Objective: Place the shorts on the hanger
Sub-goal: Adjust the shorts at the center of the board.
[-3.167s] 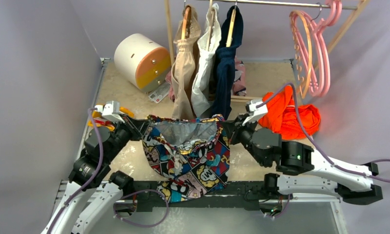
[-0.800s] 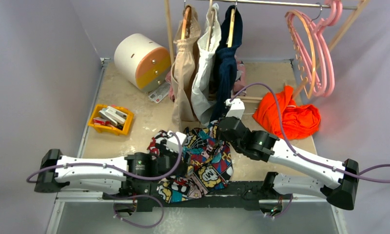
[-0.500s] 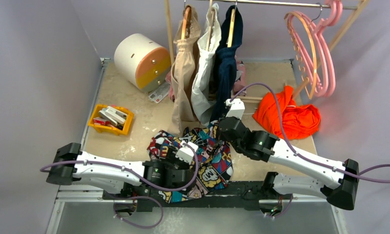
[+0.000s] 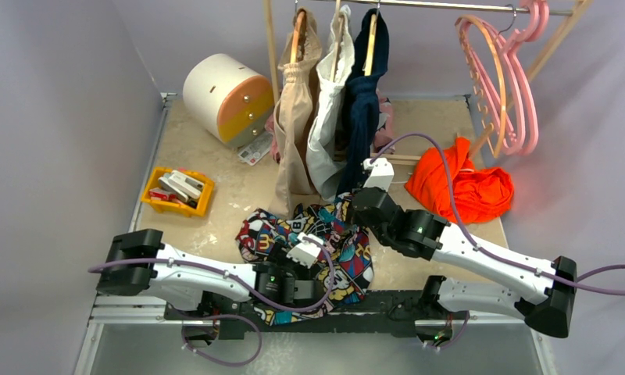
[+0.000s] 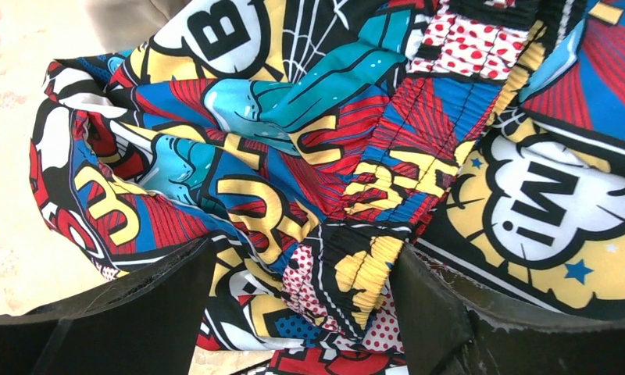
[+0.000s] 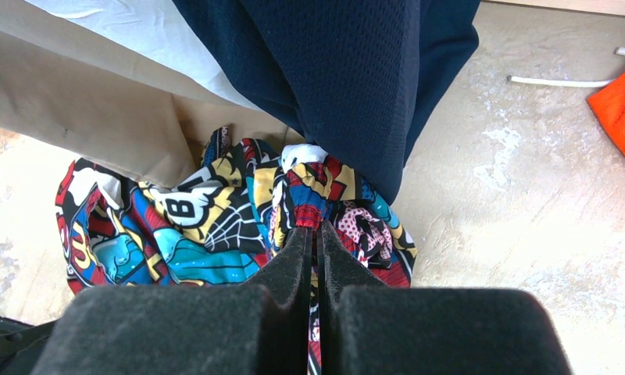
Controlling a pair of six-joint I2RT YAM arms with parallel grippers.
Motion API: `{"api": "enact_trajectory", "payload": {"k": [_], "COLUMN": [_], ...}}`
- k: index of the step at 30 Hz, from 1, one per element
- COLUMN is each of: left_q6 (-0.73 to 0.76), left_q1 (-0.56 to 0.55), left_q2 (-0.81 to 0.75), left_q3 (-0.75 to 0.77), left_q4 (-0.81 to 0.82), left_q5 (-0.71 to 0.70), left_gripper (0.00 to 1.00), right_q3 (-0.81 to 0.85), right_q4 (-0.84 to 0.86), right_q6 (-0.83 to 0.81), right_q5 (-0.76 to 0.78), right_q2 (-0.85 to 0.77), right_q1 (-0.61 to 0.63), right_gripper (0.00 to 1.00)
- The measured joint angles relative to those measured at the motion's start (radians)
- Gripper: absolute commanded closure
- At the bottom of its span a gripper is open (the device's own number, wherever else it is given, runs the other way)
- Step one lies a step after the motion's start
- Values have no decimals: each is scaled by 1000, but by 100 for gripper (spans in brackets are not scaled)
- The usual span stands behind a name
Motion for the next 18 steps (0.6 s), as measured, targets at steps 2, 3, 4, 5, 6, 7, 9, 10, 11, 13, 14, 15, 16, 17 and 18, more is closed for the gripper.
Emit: {"api": "enact_trajectory", "payload": {"k": [2,3,4,5,6,7,9,10,11,13,14,15,16,17,18], "left_q6": [-7,-8,-10,-10,-11,-11,-11,-11,-13,-15,-16,-17,-19,-22,-29], "left_q1": [0,0,0,0,0,0,0,0,0,0,0,-1,-1,-1,-1], "left_q2": [19,23,23,22,20,16,6,2,1,2,3,4,5,7,9], "left_q3": [5,6,8,10,13,14,14,14,14,14,14,14,14,14,14], "left_q4": [-8,-10,-15,-18,-18,-18,-19,-21,-22,-24,-24,-25,-25,-26,-27], "left_q5": [0,0,0,0,0,0,0,1,1,7,8,9,8,8,6], "left_gripper": [21,21,21,21,22,24,27,29,32,37,42,46,52,58,64], "right_q3": [0,0,0,0,0,0,0,0,0,0,0,0,0,0,0], "right_q4": [0,0,0,-1,-1,-1,-1,-1,-1,-1,-1,-1,-1,-1,-1], "right_q6": [0,0,0,0,0,0,0,0,0,0,-1,-1,-1,-2,-5], "right_q5": [0,0,0,0,0,0,0,0,0,0,0,0,0,-1,-3], "right_q2": [0,-1,-1,-2,-2,-2,-2,-2,-2,-2,-2,-2,-2,-2,-2], "right_q1": [-1,-1,-1,-1,-2,-2,-3,-3,-4,-5,-5,-5,-5,-5,-5], "right_gripper": [100,100,100,100,100,100,100,100,100,100,100,100,100,100,100]}}
